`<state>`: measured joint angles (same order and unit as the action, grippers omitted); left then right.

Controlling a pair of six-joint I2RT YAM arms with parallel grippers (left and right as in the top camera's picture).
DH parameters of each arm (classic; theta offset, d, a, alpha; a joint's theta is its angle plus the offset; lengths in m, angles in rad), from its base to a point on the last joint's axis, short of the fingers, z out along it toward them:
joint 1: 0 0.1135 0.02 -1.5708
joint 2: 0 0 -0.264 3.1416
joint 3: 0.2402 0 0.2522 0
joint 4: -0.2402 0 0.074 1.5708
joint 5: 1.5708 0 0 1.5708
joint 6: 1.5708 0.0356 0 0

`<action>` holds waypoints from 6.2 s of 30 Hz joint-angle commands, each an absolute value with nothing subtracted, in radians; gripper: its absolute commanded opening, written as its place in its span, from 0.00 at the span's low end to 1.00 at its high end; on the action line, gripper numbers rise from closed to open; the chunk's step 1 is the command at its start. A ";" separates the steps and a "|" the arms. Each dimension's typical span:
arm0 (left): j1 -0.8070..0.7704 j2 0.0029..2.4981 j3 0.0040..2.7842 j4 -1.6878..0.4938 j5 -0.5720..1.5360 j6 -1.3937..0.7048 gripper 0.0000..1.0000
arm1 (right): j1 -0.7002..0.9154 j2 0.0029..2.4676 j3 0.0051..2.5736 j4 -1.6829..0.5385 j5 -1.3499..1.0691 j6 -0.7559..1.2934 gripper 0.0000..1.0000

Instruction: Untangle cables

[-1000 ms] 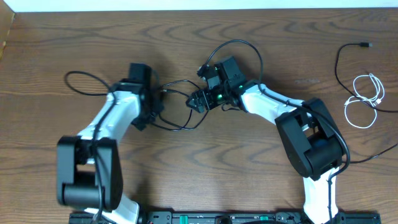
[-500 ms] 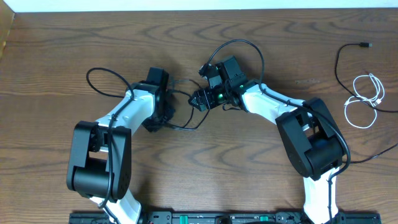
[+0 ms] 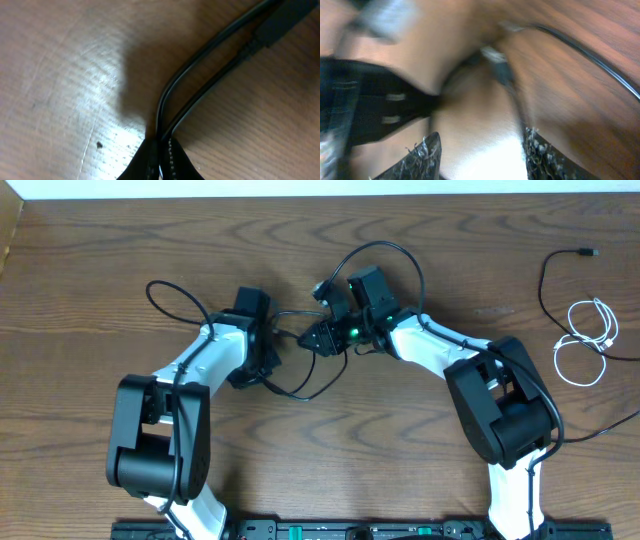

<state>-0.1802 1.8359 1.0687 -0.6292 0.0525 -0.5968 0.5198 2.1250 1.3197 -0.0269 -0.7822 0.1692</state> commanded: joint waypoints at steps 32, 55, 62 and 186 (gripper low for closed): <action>-0.002 1.860 1.092 -0.235 1.029 -0.488 0.08 | 0.320 2.112 1.318 -0.280 -1.106 -0.044 0.82; 0.087 1.861 1.090 -0.355 0.442 -0.420 0.07 | 0.421 2.112 1.318 -0.286 -0.815 -0.076 0.81; 0.086 1.861 1.089 -0.398 0.418 -0.419 0.08 | 0.442 2.087 1.320 -0.250 -0.851 0.063 0.75; -0.049 1.797 1.089 -0.404 0.182 -0.330 0.90 | 0.084 1.894 2.388 -1.023 -0.152 -0.030 0.01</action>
<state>-0.0525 1.8156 1.0779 -0.4007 0.2028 -0.3393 0.0761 2.0045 2.3699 -1.0454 0.1043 -0.0395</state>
